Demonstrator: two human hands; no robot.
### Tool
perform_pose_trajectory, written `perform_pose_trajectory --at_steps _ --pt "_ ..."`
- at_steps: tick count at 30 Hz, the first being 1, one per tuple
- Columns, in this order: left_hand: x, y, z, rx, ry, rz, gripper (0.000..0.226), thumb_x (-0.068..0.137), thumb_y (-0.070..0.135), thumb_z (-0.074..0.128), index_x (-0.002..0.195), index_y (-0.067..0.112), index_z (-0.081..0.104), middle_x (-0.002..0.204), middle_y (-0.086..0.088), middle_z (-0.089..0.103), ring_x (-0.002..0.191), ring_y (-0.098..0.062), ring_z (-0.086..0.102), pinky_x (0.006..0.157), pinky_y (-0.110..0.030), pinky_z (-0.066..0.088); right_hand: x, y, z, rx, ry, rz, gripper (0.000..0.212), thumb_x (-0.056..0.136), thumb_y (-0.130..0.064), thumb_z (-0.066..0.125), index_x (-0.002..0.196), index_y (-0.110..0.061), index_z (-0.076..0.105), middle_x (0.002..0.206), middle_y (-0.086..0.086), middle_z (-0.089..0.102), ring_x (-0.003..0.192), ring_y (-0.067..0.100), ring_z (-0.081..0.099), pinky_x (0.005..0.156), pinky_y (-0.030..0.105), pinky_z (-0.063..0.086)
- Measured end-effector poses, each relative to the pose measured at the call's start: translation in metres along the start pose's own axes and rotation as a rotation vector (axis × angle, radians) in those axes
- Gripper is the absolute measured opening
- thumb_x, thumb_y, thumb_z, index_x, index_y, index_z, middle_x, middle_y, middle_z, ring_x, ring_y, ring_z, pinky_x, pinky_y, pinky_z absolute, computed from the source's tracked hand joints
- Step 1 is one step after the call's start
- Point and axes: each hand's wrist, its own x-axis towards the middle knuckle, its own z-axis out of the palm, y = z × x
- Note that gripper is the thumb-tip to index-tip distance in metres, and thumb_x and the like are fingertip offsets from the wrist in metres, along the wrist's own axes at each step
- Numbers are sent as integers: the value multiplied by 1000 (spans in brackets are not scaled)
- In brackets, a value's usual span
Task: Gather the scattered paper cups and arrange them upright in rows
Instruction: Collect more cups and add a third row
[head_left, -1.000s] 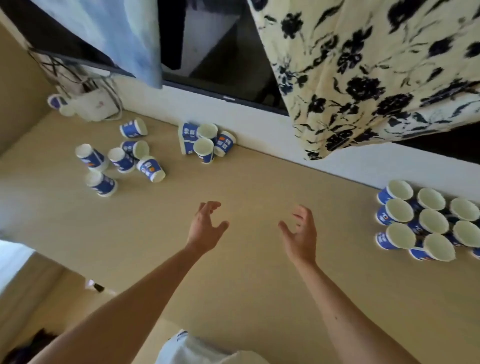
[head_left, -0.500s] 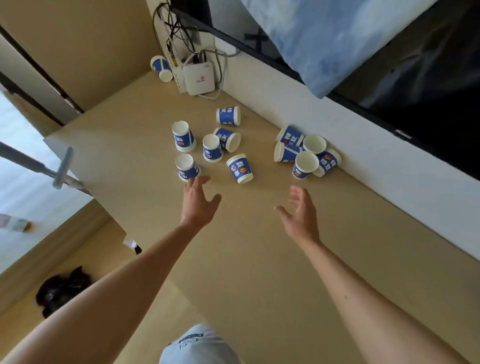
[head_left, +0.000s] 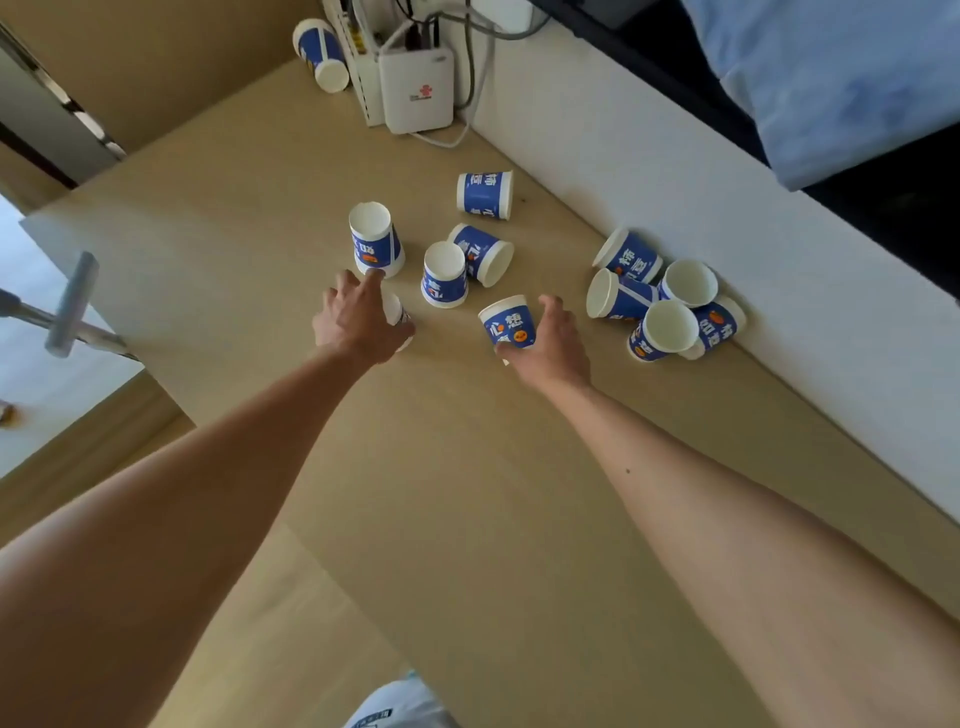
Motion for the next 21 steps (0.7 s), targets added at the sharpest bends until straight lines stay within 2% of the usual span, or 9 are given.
perform_pose_trajectory --at_steps 5,10,14,17,19,21 --pt "5 0 14 67 25 23 58 76 52 68 124 23 53 116 -8 56 104 -36 60 74 -40 46 27 -5 15 -86 -5 44 88 79 -49 77 146 -18 29 139 10 47 126 31 53 87 38 45" --pt "-3 6 14 -23 33 26 49 73 50 71 111 23 58 108 -6 62 97 -35 61 74 -37 48 29 -2 20 -60 -1 54 82 79 -43 78 141 -15 34 135 8 55 122 30 56 90 39 47" --pt "-20 14 6 -271 29 -52 52 67 46 77 107 20 55 97 -1 58 90 -26 53 72 -33 42 10 9 6 123 58 86 84 76 -38 81 144 -17 35 135 5 57 116 25 61 96 43 51" --pt "-40 28 5 -483 -50 -117 52 67 42 79 107 18 55 97 1 59 88 -23 59 71 -34 51 -13 29 -12 301 115 143 85 72 -32 82 143 -18 37 133 5 59 113 24 62 98 44 51" --pt "-58 41 7 -703 -193 -174 53 65 36 81 109 19 56 102 -1 64 82 -21 64 72 -35 55 -33 46 -26 430 155 164 83 70 -25 84 140 -18 39 124 5 63 100 20 65 89 36 54" --pt "-81 62 11 -914 -343 -184 58 60 30 80 111 18 56 103 -2 67 80 -19 65 78 -39 56 -57 70 -43 518 199 173 80 70 -21 85 137 -19 42 114 2 64 84 8 63 76 23 50"
